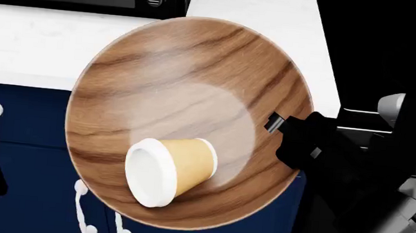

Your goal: Place the cup inside the bowl on the dining table and move the bowl to any counter.

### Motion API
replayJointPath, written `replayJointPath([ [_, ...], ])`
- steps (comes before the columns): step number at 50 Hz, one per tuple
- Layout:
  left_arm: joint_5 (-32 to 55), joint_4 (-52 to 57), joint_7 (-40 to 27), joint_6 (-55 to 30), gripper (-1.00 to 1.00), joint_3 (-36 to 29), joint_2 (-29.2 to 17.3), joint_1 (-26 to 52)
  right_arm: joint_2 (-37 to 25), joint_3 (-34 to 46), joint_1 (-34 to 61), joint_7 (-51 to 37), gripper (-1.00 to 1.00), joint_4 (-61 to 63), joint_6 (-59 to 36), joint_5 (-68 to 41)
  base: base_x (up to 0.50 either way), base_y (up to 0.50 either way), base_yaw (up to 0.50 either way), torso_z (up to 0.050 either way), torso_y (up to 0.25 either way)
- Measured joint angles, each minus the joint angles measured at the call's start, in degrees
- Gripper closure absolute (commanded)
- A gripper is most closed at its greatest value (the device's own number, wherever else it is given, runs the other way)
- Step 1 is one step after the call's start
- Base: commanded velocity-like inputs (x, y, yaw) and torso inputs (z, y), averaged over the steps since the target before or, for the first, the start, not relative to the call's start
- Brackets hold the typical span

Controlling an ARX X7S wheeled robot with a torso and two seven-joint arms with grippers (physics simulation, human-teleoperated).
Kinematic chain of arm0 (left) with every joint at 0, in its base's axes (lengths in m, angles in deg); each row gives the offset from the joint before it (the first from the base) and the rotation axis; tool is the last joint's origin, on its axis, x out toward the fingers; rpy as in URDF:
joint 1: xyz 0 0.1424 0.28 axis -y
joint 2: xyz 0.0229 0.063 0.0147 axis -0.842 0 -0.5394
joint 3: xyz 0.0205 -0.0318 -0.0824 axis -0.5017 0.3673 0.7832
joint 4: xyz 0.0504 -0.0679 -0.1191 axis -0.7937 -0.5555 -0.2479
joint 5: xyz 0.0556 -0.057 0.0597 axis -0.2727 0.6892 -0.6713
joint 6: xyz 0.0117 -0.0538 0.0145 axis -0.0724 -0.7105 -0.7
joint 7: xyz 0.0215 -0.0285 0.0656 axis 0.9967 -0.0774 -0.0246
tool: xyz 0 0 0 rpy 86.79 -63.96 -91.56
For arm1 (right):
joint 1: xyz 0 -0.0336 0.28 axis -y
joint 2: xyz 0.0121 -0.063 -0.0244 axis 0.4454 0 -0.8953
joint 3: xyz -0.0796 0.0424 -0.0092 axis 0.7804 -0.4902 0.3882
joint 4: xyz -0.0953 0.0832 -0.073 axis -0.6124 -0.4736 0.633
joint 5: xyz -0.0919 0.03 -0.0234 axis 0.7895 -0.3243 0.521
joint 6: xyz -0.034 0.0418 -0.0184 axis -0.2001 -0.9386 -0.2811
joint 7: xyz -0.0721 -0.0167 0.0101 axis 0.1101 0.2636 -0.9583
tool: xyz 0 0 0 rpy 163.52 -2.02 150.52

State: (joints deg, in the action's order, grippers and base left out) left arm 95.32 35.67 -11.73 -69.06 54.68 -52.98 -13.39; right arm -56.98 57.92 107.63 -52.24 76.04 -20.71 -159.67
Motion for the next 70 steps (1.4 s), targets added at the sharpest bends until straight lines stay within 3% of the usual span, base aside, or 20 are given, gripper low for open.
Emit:
replayJointPath([
  [21, 0.93, 0.59, -0.05, 0.39, -1.0, 1.04, -0.79, -0.88, -0.28, 0.08, -0.29, -0.29, 1.0, 0.27, 0.24, -0.42, 0.32, -0.09, 0.0, 0.0, 0.001],
  [70, 1.3, 0.76, -0.97, 0.96, -1.0, 0.38, -1.1, -0.91, -0.75, 0.98, -0.74, -0.5, 1.0, 0.38, 0.56, -0.82, 0.16, -0.15, 0.0, 0.0, 0.001],
])
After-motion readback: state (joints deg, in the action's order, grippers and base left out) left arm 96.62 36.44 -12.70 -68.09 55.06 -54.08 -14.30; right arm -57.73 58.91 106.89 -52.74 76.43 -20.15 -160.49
